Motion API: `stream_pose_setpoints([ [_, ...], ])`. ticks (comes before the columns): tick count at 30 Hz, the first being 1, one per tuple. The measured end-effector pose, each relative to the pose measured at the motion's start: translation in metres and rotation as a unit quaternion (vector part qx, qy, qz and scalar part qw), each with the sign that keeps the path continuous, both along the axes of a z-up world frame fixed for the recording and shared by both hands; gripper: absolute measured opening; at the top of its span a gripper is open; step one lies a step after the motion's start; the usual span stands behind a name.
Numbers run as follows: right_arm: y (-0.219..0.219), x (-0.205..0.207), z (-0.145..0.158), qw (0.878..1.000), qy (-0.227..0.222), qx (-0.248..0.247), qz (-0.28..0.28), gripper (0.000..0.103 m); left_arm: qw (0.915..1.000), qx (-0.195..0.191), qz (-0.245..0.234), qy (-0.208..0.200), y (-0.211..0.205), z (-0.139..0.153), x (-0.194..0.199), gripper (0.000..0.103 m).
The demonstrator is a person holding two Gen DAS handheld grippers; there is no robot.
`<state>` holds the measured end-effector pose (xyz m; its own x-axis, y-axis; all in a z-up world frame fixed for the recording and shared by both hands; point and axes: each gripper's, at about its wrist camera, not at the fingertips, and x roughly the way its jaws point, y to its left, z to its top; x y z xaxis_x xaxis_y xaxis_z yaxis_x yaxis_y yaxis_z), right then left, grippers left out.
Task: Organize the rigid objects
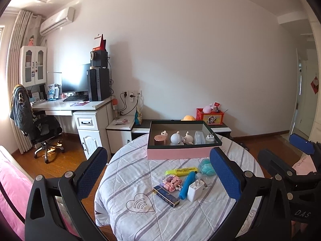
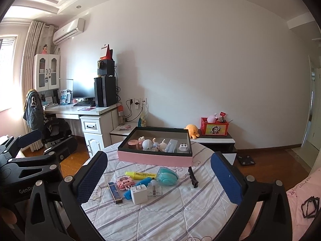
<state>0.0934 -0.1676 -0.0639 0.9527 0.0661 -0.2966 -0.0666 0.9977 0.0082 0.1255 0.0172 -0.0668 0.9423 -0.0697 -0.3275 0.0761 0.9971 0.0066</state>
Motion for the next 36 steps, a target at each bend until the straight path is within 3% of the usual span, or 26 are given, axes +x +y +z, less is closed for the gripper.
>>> stream_pose_setpoints([
  [13,0.0,0.057,-0.065,0.995,0.095,0.009,0.017,0.103,0.9942,0.01,-0.004,0.107,0.005,-0.075,0.054,0.103],
  [21,0.007,0.101,-0.113,0.984,0.174,0.012,0.049,0.102,0.9874,0.011,0.013,0.157,0.022,-0.11,0.08,0.103],
  [26,0.017,0.129,-0.137,0.974,0.212,0.004,0.076,0.092,0.9839,0.0,0.014,0.178,0.032,-0.125,0.092,0.103],
  [28,0.022,0.137,-0.145,0.971,0.223,0.001,0.086,0.076,0.9832,0.0,0.015,0.182,0.034,-0.129,0.095,0.103],
  [30,0.026,0.143,-0.15,0.968,0.23,0.001,0.098,0.07,0.9824,-0.001,0.017,0.186,0.036,-0.131,0.098,0.103],
  [36,0.033,0.154,-0.154,0.965,0.238,-0.01,0.111,0.069,0.9806,-0.002,0.011,0.196,0.034,-0.138,0.104,0.103],
])
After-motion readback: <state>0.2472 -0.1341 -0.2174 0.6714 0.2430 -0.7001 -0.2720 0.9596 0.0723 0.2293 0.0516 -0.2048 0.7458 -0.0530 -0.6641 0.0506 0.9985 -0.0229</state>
